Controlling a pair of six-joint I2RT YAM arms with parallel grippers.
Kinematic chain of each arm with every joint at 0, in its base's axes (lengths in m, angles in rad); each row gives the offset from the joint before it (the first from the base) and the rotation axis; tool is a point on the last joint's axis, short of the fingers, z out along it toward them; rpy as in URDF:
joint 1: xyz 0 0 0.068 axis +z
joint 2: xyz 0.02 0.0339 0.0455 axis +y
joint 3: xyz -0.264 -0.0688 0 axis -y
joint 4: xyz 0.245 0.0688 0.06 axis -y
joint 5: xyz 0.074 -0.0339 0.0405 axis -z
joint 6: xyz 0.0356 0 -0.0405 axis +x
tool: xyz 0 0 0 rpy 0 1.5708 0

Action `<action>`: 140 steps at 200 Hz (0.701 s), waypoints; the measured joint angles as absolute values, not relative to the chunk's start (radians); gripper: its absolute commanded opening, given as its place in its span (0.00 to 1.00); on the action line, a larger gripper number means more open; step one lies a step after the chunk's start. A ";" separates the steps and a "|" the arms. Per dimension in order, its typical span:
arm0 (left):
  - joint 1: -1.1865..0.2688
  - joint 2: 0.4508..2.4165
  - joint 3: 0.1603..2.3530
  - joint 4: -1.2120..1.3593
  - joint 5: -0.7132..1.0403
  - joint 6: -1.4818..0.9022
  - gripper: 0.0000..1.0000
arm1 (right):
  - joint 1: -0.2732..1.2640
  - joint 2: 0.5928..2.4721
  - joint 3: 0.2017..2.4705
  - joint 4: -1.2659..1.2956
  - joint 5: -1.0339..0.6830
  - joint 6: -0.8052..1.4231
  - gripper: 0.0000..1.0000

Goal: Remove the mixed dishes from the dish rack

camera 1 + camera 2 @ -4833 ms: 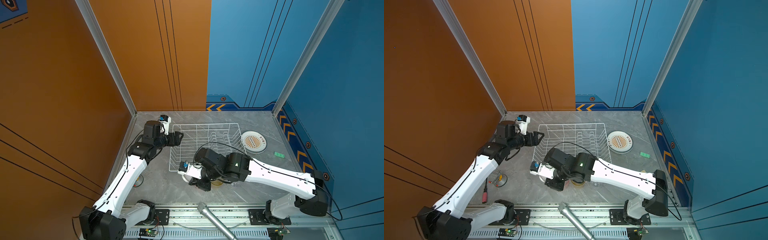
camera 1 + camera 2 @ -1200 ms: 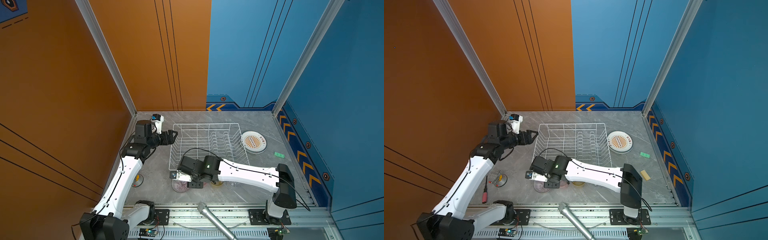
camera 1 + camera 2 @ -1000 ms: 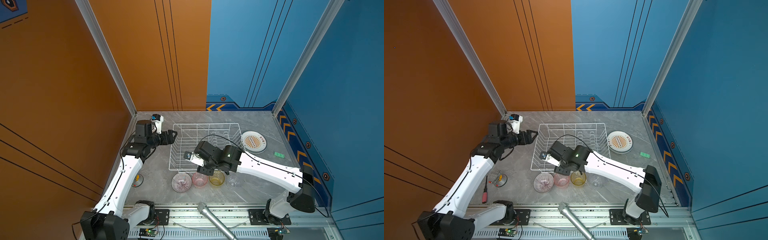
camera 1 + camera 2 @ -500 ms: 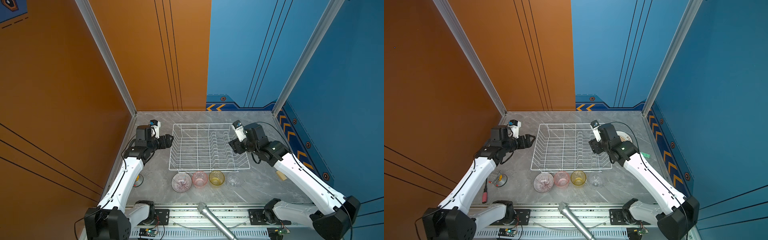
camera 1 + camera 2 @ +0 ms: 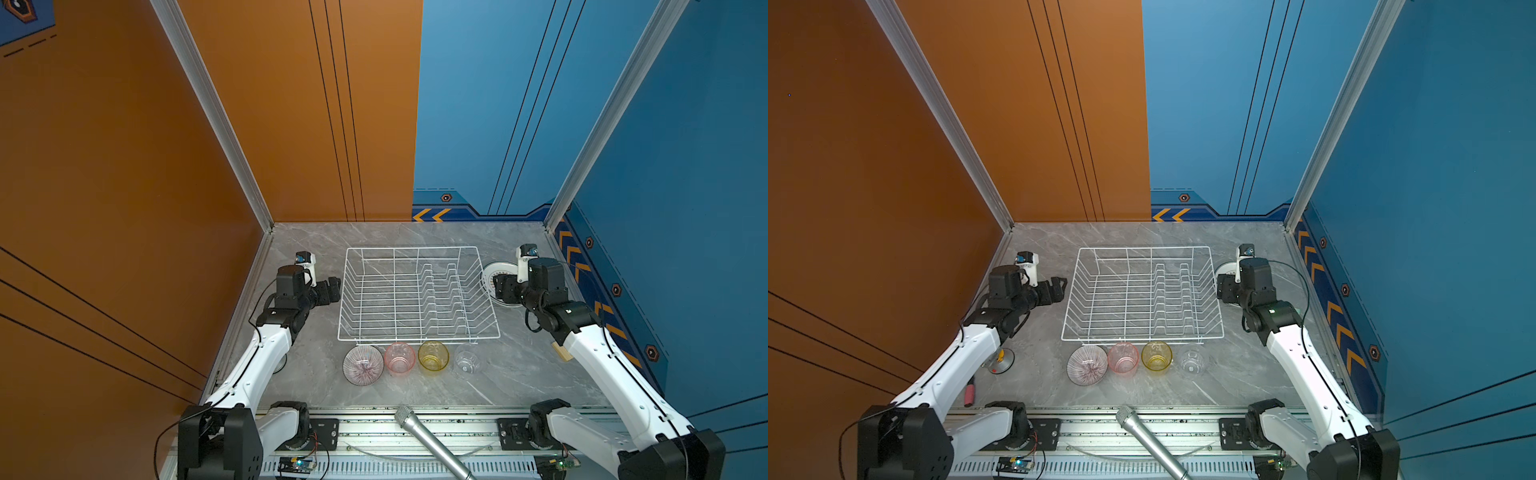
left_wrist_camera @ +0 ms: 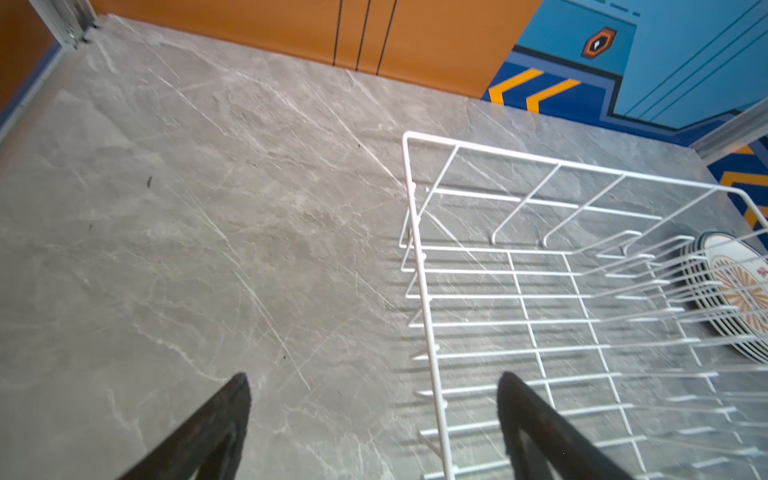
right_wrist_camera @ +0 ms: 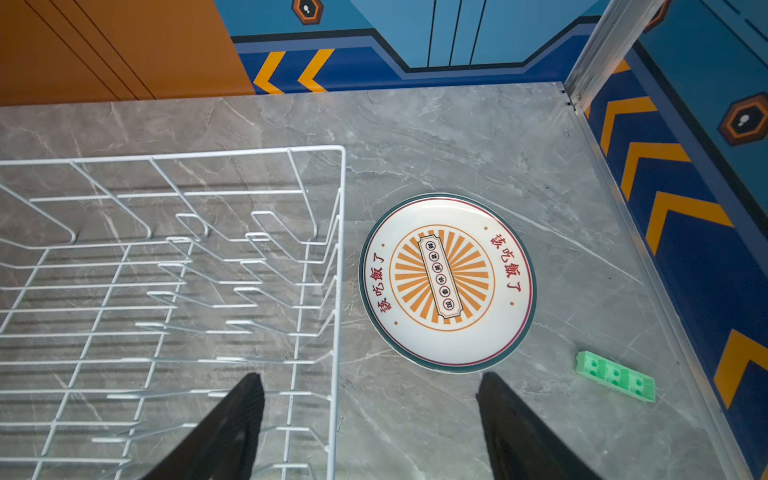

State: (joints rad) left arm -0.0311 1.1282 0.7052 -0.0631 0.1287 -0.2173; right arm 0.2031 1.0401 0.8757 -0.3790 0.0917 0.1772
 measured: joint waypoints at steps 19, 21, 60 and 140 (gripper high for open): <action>-0.031 1.133 0.648 0.029 0.099 -0.194 0.98 | 0.190 1.029 0.838 -0.336 0.102 0.192 0.82; -0.031 1.134 0.639 0.041 0.096 -0.191 0.98 | 0.188 1.028 0.834 -0.331 0.104 0.193 0.82; -0.031 1.147 0.463 0.273 0.033 -0.126 0.98 | 0.156 1.027 0.796 -0.269 0.108 0.212 0.83; -0.025 1.387 0.318 0.760 -0.023 0.004 0.98 | 0.138 1.087 0.767 -0.186 0.109 0.226 0.88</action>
